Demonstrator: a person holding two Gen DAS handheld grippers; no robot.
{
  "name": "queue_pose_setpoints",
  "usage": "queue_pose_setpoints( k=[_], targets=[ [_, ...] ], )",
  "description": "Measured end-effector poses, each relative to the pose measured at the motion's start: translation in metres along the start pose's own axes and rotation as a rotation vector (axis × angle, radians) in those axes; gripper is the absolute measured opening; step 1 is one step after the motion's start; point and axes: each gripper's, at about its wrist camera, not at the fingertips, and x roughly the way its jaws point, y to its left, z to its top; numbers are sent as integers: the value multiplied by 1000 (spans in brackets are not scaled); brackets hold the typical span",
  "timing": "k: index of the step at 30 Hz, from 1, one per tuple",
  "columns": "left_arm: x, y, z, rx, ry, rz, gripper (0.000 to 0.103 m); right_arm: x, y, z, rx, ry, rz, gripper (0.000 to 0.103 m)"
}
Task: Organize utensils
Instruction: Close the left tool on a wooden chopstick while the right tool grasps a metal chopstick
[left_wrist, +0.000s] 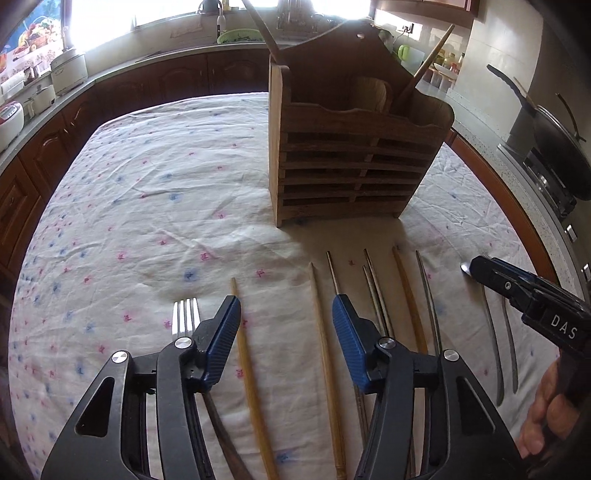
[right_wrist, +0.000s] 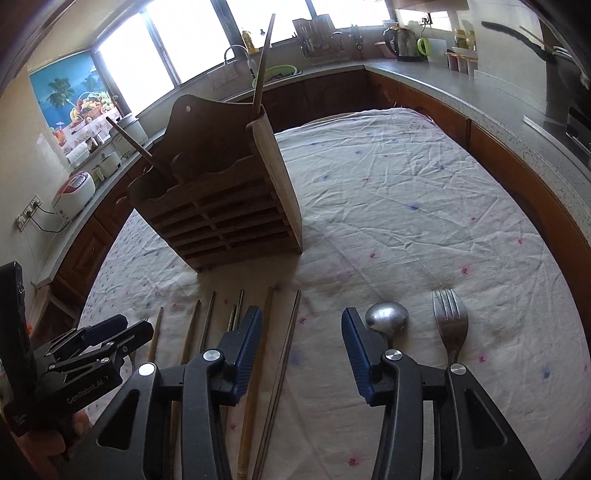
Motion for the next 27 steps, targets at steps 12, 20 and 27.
queue_pose_setpoints(
  k=[12,20,27],
  targets=[
    [47,-8,8,11,101,-50,27,56,6,1,-54,115,-14,31],
    [55,-25,14,86,111,-7,27,70,26,-2,-198,104,-102,28],
    [57,-34,15,98,103,-18,6,71,33,-4,-244,99,-103,7]
  ],
)
